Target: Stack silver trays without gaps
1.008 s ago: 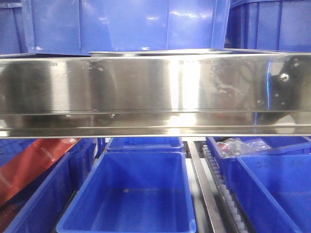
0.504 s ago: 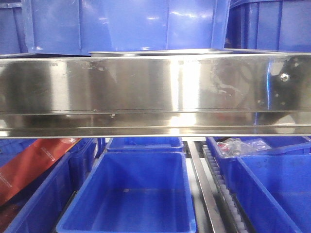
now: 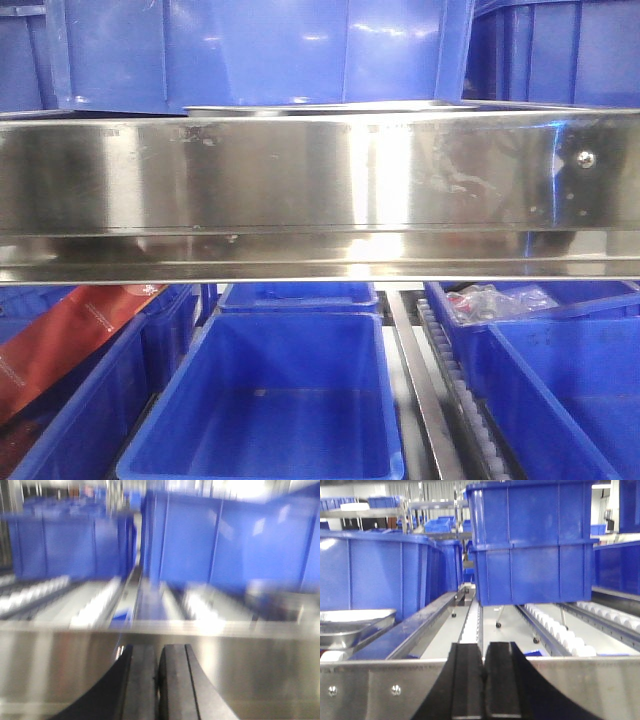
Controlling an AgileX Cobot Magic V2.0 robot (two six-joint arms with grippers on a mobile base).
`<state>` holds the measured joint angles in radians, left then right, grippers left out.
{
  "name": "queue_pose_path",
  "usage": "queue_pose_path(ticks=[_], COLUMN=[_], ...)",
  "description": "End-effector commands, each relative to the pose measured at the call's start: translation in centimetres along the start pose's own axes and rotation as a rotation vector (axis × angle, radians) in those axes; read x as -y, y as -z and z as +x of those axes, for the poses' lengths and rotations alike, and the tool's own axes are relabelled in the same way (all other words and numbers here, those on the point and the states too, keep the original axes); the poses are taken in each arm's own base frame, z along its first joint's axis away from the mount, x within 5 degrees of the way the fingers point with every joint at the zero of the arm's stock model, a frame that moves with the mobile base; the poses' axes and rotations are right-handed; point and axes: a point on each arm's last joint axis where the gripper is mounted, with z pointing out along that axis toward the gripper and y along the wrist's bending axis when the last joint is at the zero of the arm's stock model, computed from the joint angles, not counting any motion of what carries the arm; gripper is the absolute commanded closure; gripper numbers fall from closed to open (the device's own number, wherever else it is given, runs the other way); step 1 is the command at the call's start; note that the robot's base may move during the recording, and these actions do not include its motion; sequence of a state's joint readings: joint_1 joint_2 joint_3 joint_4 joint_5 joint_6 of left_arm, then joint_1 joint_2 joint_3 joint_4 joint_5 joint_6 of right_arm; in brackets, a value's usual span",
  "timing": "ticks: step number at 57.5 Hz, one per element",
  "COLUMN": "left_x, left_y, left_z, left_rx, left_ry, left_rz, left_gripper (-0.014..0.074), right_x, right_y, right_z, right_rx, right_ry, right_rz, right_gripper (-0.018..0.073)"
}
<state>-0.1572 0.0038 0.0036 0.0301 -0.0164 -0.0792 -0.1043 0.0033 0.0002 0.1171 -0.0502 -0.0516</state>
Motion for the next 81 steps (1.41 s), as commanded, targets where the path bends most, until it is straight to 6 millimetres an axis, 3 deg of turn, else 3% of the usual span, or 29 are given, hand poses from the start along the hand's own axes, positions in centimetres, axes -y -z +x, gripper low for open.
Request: queue_pose_path(ticks=[1,5,10,24,30,34,44,50,56,68,74,81], left_x=[-0.1,-0.1,0.2,0.8,0.5,0.6,0.7,0.7,0.8,1.4,1.9,2.8], left_y=[0.1,0.4,1.0,4.4,4.8,4.4,1.3,-1.3,-4.0,-9.9,-12.4,-15.0], left_z=[-1.4,-3.5,-6.3,-13.5,-15.8,-17.1,-18.5,-18.7,-19.1,-19.6,-19.0,-18.7], left_rx=[0.117,0.184,0.207,0.041,0.025,0.004,-0.219,-0.412,-0.476,-0.638,-0.755,-0.793], left_ry=[0.152,0.278,0.293,0.049,-0.011,-0.012,-0.012,-0.019,-0.016,0.049,0.068,0.109], left_rz=[0.001,0.005,0.030,0.013,-0.025,-0.028,-0.027,-0.040,-0.039,0.001,0.052,0.119], left_gripper=[0.0603,0.0603,0.0603,0.0603,0.0608,0.0611,0.0611,0.0613,0.0613,0.0613,0.0613,0.0613], right_x=[0.0,0.0,-0.2,-1.1,-1.5,-1.6,-2.0,-2.6,-3.1,-4.4,-5.8,-6.8], right_y=[0.0,0.0,0.2,3.0,5.1,5.3,3.7,1.9,-0.1,-6.5,-9.3,-12.1], right_z=[-0.4,-0.5,-2.8,-11.1,-13.7,-15.2,-17.8,-19.4,-20.3,-19.3,-20.3,-21.2], right_rx=[0.039,0.043,0.106,0.033,-0.043,-0.101,-0.288,-0.389,-0.460,-0.858,-0.901,-0.920], right_ry=[0.011,-0.012,-0.085,-0.080,-0.066,-0.062,-0.048,-0.008,-0.026,-0.100,-0.188,-0.162], right_rz=[0.001,0.001,-0.008,-0.049,-0.063,-0.066,-0.072,-0.120,-0.183,-0.278,-0.380,-0.421], right_gripper=[0.0638,0.0638,0.0638,0.0638,0.0638,0.0638,0.0638,0.0638,0.0638,0.0638,0.0638,0.0638])
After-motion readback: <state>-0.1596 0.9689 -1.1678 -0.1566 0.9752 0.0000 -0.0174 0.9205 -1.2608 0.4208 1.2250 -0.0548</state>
